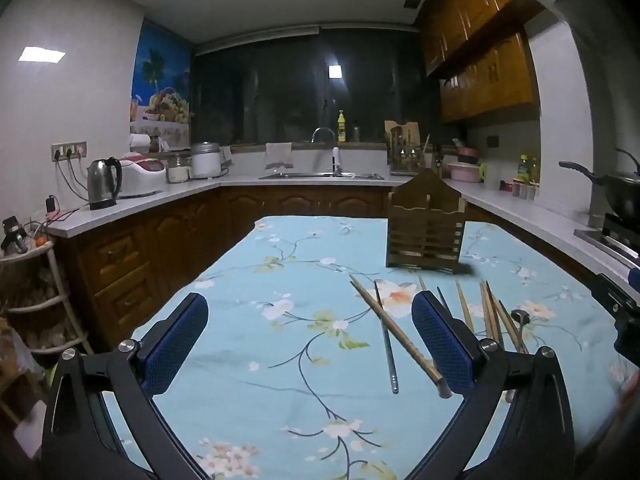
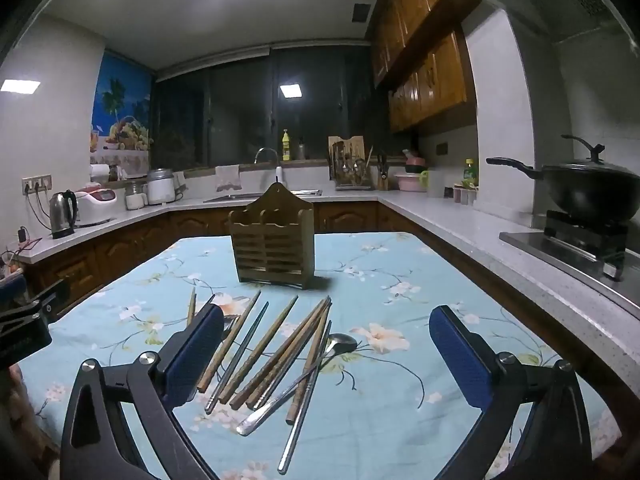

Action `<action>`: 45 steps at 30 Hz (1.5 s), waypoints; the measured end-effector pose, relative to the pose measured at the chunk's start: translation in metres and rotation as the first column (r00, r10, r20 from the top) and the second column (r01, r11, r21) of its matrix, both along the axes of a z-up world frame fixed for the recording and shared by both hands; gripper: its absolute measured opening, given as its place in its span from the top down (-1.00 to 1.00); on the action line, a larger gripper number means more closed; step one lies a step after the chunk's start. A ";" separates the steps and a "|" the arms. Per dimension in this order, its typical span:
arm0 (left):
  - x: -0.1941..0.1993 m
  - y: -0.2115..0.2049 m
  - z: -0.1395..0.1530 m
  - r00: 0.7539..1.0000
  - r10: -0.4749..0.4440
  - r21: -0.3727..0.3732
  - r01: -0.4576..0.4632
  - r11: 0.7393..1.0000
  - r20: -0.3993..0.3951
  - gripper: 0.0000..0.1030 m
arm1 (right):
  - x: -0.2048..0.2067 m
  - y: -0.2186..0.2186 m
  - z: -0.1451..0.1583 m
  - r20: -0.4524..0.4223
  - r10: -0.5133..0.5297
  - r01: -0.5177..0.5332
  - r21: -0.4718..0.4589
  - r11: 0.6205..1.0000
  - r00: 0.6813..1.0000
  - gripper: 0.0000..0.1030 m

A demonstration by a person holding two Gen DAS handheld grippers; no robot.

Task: Organize utensils

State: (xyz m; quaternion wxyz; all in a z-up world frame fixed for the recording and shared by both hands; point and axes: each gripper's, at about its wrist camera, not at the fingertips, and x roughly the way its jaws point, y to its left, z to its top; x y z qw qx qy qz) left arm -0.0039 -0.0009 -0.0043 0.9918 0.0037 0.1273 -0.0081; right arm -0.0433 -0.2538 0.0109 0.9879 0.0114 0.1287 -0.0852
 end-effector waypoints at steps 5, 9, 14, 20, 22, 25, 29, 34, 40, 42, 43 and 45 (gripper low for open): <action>0.001 0.001 0.002 1.000 0.003 0.001 -0.003 1.000 -0.001 -1.00 | 0.001 0.000 0.001 0.000 0.007 -0.007 0.001 1.000 1.000 -1.00; 0.001 0.000 0.000 1.000 0.002 0.001 -0.002 1.000 -0.001 -1.00 | 0.002 0.002 0.001 0.000 0.018 -0.018 0.000 1.000 1.000 -1.00; 0.001 0.001 0.000 1.000 -0.003 -0.001 0.003 1.000 0.001 -1.00 | 0.002 0.003 0.001 0.006 0.023 -0.023 -0.004 1.000 1.000 -1.00; 0.001 0.001 0.001 1.000 -0.010 0.004 0.009 1.000 0.001 -1.00 | 0.001 0.004 0.001 0.005 0.026 -0.026 -0.003 1.000 1.000 -1.00; 0.000 0.001 0.001 1.000 -0.011 0.008 0.011 1.000 0.003 -1.00 | 0.000 0.004 0.002 0.004 0.027 -0.027 -0.001 1.000 1.000 -1.00; -0.001 0.000 0.001 1.000 -0.013 0.007 0.013 1.000 0.004 -1.00 | 0.001 0.004 0.003 0.004 0.027 -0.027 -0.003 1.000 1.000 -1.00; -0.001 0.000 0.001 1.000 -0.017 0.007 0.017 1.000 0.003 -1.00 | 0.001 0.005 0.003 0.003 0.027 -0.027 -0.001 1.000 1.000 -1.00; -0.001 0.000 0.002 1.000 -0.016 0.006 0.016 1.000 0.004 -1.00 | 0.001 0.005 0.002 0.003 0.028 -0.028 -0.002 1.000 1.000 -1.00; -0.002 0.000 0.002 1.000 -0.016 0.008 0.016 1.000 0.005 -1.00 | 0.001 0.005 0.002 0.004 0.028 -0.028 0.000 1.000 1.000 -1.00; -0.001 0.000 0.002 1.000 -0.018 0.007 0.018 1.000 0.003 -1.00 | 0.001 0.006 0.002 0.004 0.029 -0.029 -0.001 1.000 1.000 -1.00; -0.002 0.000 0.002 1.000 -0.016 0.007 0.016 1.000 0.004 -1.00 | 0.001 0.005 0.002 0.003 0.029 -0.029 -0.002 1.000 1.000 -1.00; -0.001 0.000 0.002 1.000 -0.020 0.006 0.020 1.000 0.002 -1.00 | 0.001 0.005 0.002 0.004 0.029 -0.029 -0.002 1.000 1.000 -1.00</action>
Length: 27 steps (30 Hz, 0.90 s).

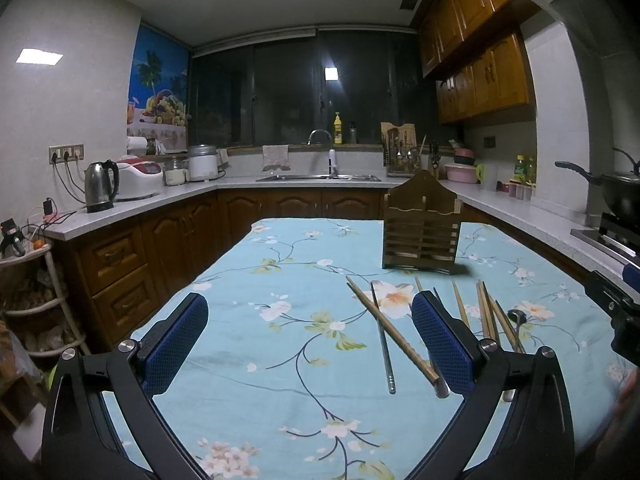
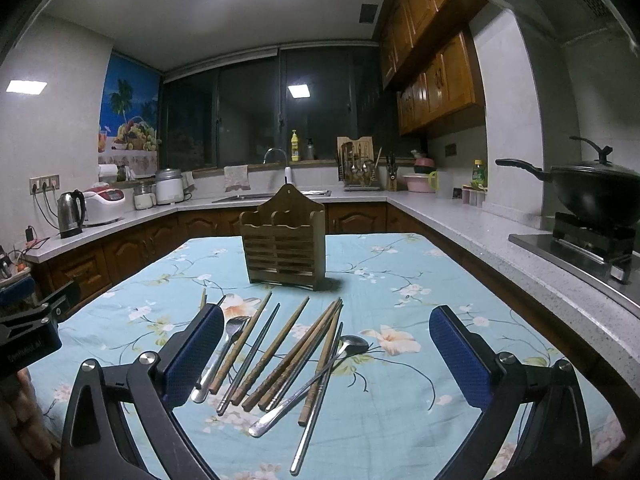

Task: Organize utensils

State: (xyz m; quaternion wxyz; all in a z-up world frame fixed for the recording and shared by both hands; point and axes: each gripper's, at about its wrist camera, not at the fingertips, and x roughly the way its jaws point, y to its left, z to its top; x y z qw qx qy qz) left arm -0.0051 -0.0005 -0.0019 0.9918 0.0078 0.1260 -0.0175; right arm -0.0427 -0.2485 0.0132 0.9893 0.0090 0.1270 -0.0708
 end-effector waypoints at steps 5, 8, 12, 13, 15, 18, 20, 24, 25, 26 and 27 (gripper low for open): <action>-0.001 0.000 0.001 1.000 -0.005 0.000 0.005 1.000 -0.002 -1.00 | 0.000 0.000 0.000 0.000 -0.001 0.001 0.002 1.000 1.000 -1.00; -0.001 0.000 0.002 1.000 -0.006 -0.003 0.006 1.000 0.001 -1.00 | 0.000 0.000 0.000 -0.002 -0.004 0.004 0.001 1.000 1.000 -1.00; 0.000 0.000 0.002 1.000 -0.007 -0.011 0.007 1.000 -0.002 -1.00 | 0.002 0.000 0.002 -0.009 -0.002 0.003 0.013 1.000 1.000 -1.00; 0.000 0.000 0.002 1.000 -0.012 -0.016 0.012 1.000 -0.005 -1.00 | 0.002 -0.001 0.002 -0.010 -0.002 0.002 0.016 1.000 1.000 -1.00; 0.002 0.000 0.003 1.000 -0.022 -0.022 0.022 1.000 -0.015 -1.00 | 0.002 -0.001 0.004 -0.014 -0.002 0.002 0.018 1.000 1.000 -1.00; 0.006 -0.001 0.004 0.998 -0.036 -0.037 0.035 0.999 -0.041 -1.00 | 0.003 -0.001 0.004 -0.012 0.000 0.001 0.017 1.000 1.000 -1.00; 0.015 -0.001 0.005 0.995 -0.060 -0.057 0.055 0.997 -0.084 -1.00 | 0.006 -0.003 0.006 -0.016 0.009 -0.008 0.023 1.000 1.000 -1.00; 0.029 -0.004 0.005 0.985 -0.100 -0.075 0.090 0.993 -0.143 -1.00 | 0.013 -0.007 0.011 -0.036 0.023 -0.021 0.040 0.999 0.999 -1.00; 0.033 -0.005 0.005 0.982 -0.104 -0.081 0.092 0.992 -0.157 -1.00 | 0.016 -0.008 0.011 -0.044 0.027 -0.025 0.046 0.999 0.999 -1.00; 0.040 -0.007 0.005 0.977 -0.113 -0.084 0.099 0.992 -0.182 -1.00 | 0.019 -0.009 0.012 -0.059 0.032 -0.028 0.056 0.998 0.998 -1.00; 0.044 -0.008 0.005 0.971 -0.126 -0.089 0.110 0.990 -0.202 -1.00 | 0.023 -0.011 0.012 -0.077 0.035 -0.029 0.069 0.997 0.996 -1.00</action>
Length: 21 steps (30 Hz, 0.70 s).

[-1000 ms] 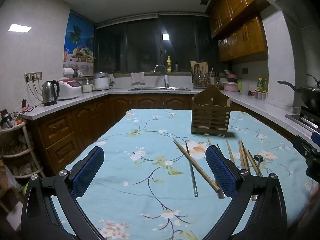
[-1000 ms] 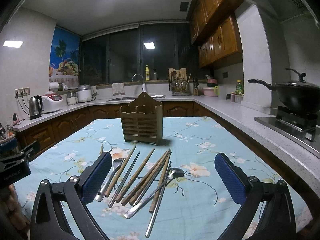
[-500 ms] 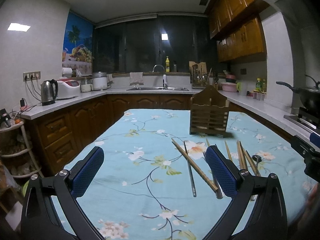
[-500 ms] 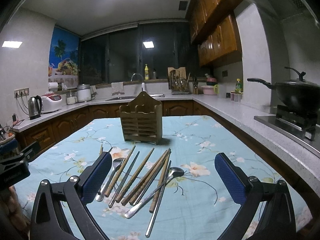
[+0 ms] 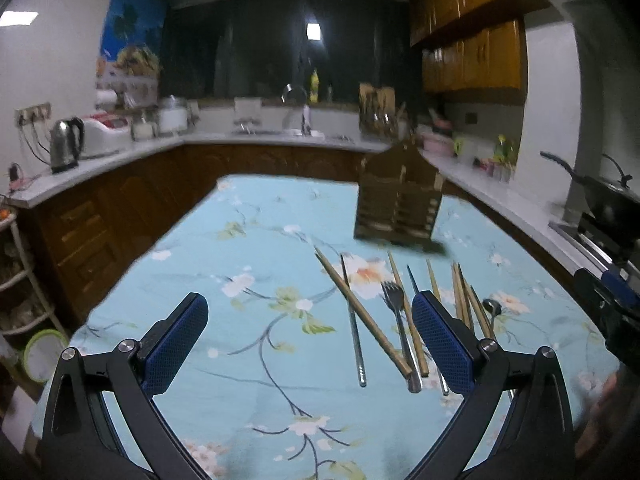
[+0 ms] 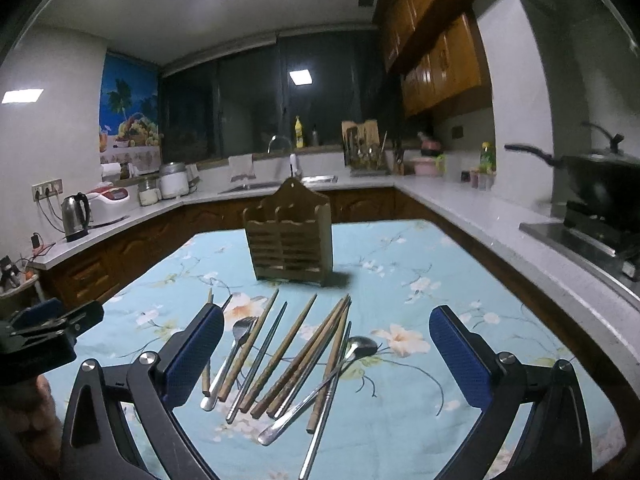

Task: Organize utensils
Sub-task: 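Grasp the steel fork with the left gripper while the right gripper grasps the steel spoon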

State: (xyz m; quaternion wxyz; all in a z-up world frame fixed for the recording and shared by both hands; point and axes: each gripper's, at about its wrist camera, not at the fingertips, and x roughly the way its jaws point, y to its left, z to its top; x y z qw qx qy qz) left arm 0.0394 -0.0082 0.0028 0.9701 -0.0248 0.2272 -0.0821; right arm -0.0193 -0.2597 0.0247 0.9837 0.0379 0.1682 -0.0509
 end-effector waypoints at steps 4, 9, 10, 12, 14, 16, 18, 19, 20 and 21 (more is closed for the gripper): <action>0.020 -0.007 -0.001 0.996 -0.050 -0.010 0.049 0.999 -0.068 -1.00 | 0.016 -0.010 -0.004 -0.070 0.002 0.003 0.065 0.998 0.998 -1.00; 0.043 -0.015 -0.001 0.989 -0.093 -0.029 0.090 0.996 -0.115 -0.93 | 0.036 -0.025 -0.014 -0.154 0.010 0.010 0.129 0.992 0.988 -0.97; 0.051 -0.018 -0.002 0.984 -0.113 -0.039 0.108 0.993 -0.137 -0.86 | 0.039 -0.028 -0.016 -0.167 0.015 0.009 0.141 0.990 0.986 -0.94; 0.064 -0.027 -0.006 0.970 -0.155 -0.048 0.149 0.988 -0.188 -0.69 | 0.050 -0.035 -0.022 -0.220 0.033 0.008 0.184 0.983 0.975 -0.65; 0.077 -0.035 -0.010 0.949 -0.207 -0.065 0.197 0.978 -0.239 -0.55 | 0.060 -0.042 -0.028 -0.276 0.046 0.018 0.226 0.974 0.960 -0.33; 0.090 -0.047 -0.015 0.922 -0.254 -0.081 0.240 0.967 -0.292 -0.31 | 0.071 -0.050 -0.037 -0.325 0.068 0.028 0.281 0.959 0.943 -0.10; 0.103 -0.057 -0.022 0.890 -0.297 -0.100 0.280 0.955 -0.345 -0.14 | 0.083 -0.058 -0.049 -0.381 0.086 0.048 0.329 0.943 0.921 0.11; 0.108 -0.061 -0.024 0.879 -0.305 -0.102 0.288 0.952 -0.367 -0.08 | 0.086 -0.061 -0.052 -0.393 0.096 0.051 0.348 0.936 0.915 0.18; 0.114 -0.065 -0.027 0.867 -0.317 -0.105 0.300 0.948 -0.386 -0.07 | 0.091 -0.065 -0.057 -0.412 0.109 0.057 0.370 0.927 0.905 0.30; 0.119 -0.068 -0.029 0.857 -0.323 -0.106 0.307 0.946 -0.402 -0.04 | 0.096 -0.068 -0.061 -0.432 0.119 0.063 0.385 0.921 0.894 0.34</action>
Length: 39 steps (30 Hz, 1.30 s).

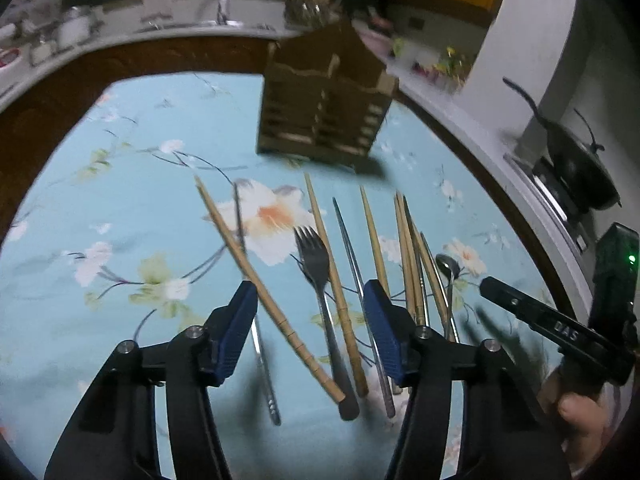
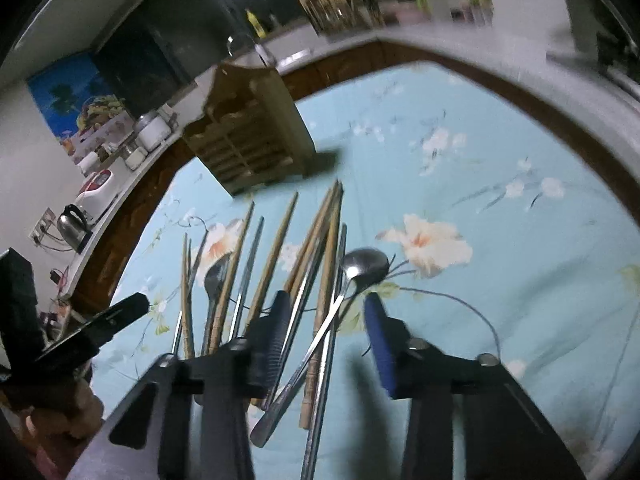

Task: Organize utensils
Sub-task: 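Grasp the steel fork with the left gripper while the right gripper grasps the steel spoon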

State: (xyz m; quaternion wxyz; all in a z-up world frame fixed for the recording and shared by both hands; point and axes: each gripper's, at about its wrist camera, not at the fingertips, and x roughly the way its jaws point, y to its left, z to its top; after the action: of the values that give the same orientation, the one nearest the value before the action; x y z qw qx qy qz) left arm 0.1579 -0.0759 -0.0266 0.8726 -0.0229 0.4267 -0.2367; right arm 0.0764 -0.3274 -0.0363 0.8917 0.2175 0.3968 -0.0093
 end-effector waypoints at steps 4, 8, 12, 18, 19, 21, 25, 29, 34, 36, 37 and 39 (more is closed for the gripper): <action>0.015 -0.010 -0.008 0.999 -0.029 0.033 0.030 0.999 -0.038 -0.04 | 0.013 -0.006 -0.011 -0.052 0.004 -0.002 0.051 0.999 0.999 0.35; 0.028 -0.020 -0.018 0.994 -0.064 0.041 0.068 0.997 -0.092 -0.01 | 0.021 -0.010 -0.019 -0.084 0.011 -0.005 0.068 0.998 0.996 0.35; 0.038 -0.031 -0.029 0.988 -0.087 0.062 0.095 0.994 -0.125 0.16 | 0.026 -0.015 -0.027 -0.104 0.013 -0.003 0.097 0.995 0.994 0.38; 0.051 -0.037 -0.040 0.979 -0.098 0.055 0.109 0.993 -0.176 0.27 | 0.031 -0.024 -0.029 -0.094 0.010 0.003 0.140 0.990 0.996 0.40; 0.053 -0.036 -0.042 0.977 -0.102 0.041 0.112 0.993 -0.185 0.28 | 0.032 -0.025 -0.029 -0.093 0.010 0.004 0.148 0.989 0.996 0.40; 0.056 -0.036 -0.042 0.978 -0.105 0.030 0.112 0.993 -0.181 0.32 | 0.036 -0.028 -0.030 -0.090 0.007 0.008 0.165 0.986 0.996 0.47; 0.063 -0.034 -0.044 0.974 -0.113 -0.005 0.114 0.993 -0.196 0.61 | 0.038 -0.033 -0.034 -0.093 -0.004 0.022 0.192 0.981 0.996 0.77; 0.065 -0.033 -0.044 0.975 -0.115 -0.028 0.112 0.993 -0.192 0.62 | 0.036 -0.029 -0.030 -0.075 0.000 0.014 0.181 0.983 0.997 0.92; 0.051 -0.024 -0.028 0.982 -0.124 -0.065 0.116 0.991 -0.145 0.63 | 0.027 -0.024 -0.014 -0.023 0.009 -0.005 0.166 0.986 1.000 0.95; 0.043 -0.018 -0.016 0.986 -0.121 -0.083 0.112 0.990 -0.118 0.63 | 0.024 -0.023 -0.006 -0.005 0.009 -0.008 0.156 0.988 1.000 0.96; 0.042 -0.017 -0.012 0.987 -0.118 -0.090 0.109 0.990 -0.109 0.63 | 0.021 -0.022 0.001 0.010 0.011 -0.013 0.147 0.989 1.000 0.96; 0.036 -0.011 -0.002 0.989 -0.114 -0.117 0.103 0.988 -0.090 0.63 | 0.018 -0.020 0.010 0.031 0.015 -0.019 0.142 0.990 0.999 0.96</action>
State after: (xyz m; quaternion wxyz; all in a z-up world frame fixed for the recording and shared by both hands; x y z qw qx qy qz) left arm 0.1937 -0.0865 -0.0289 0.8341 -0.0598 0.4549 -0.3062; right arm 0.0948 -0.3479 -0.0268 0.8798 0.2772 0.3849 0.0297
